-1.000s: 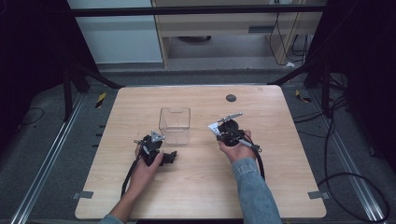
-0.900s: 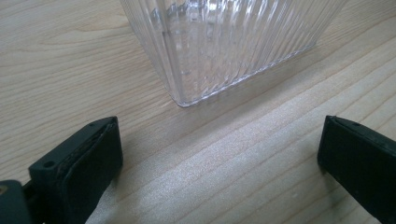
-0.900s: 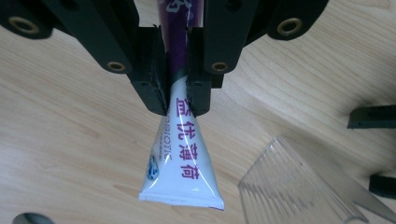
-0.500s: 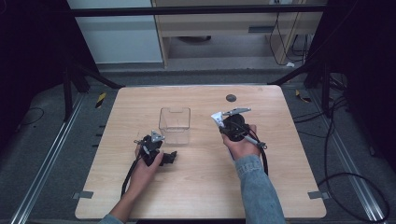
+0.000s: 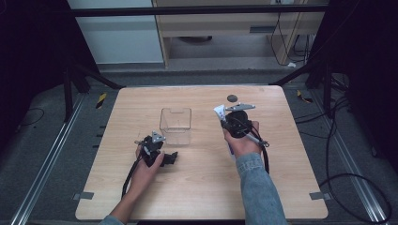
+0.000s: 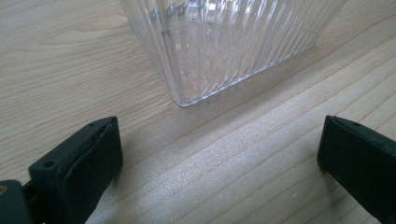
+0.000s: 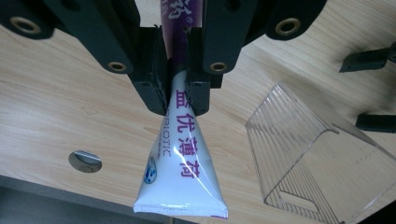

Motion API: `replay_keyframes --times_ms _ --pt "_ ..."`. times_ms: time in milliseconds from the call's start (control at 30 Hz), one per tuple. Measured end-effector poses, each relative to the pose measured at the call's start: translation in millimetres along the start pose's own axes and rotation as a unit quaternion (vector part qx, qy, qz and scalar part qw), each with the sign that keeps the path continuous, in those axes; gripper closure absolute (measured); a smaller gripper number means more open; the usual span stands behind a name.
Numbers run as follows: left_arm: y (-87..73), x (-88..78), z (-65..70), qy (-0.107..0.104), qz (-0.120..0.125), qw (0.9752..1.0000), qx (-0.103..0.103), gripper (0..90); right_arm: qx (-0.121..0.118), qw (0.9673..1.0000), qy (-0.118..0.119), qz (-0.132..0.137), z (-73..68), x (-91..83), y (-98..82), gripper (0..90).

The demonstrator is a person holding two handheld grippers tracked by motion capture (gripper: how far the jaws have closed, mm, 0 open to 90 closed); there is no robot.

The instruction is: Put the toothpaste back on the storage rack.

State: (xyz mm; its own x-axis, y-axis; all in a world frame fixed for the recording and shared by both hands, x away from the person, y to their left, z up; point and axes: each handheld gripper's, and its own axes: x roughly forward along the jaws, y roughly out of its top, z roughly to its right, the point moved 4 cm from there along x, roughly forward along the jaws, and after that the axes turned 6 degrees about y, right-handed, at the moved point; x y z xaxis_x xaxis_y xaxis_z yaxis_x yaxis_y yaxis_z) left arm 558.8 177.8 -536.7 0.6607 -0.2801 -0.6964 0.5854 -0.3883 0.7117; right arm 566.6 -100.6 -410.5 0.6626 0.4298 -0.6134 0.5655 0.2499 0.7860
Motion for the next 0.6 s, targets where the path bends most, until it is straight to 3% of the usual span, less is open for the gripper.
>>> replay_keyframes --times_ms 600 --pt "0.0 -0.1 -0.1 0.000 0.000 1.0000 0.000 0.0 0.001 0.9994 0.006 0.035 -2.2 -7.6 15.2 79.8"
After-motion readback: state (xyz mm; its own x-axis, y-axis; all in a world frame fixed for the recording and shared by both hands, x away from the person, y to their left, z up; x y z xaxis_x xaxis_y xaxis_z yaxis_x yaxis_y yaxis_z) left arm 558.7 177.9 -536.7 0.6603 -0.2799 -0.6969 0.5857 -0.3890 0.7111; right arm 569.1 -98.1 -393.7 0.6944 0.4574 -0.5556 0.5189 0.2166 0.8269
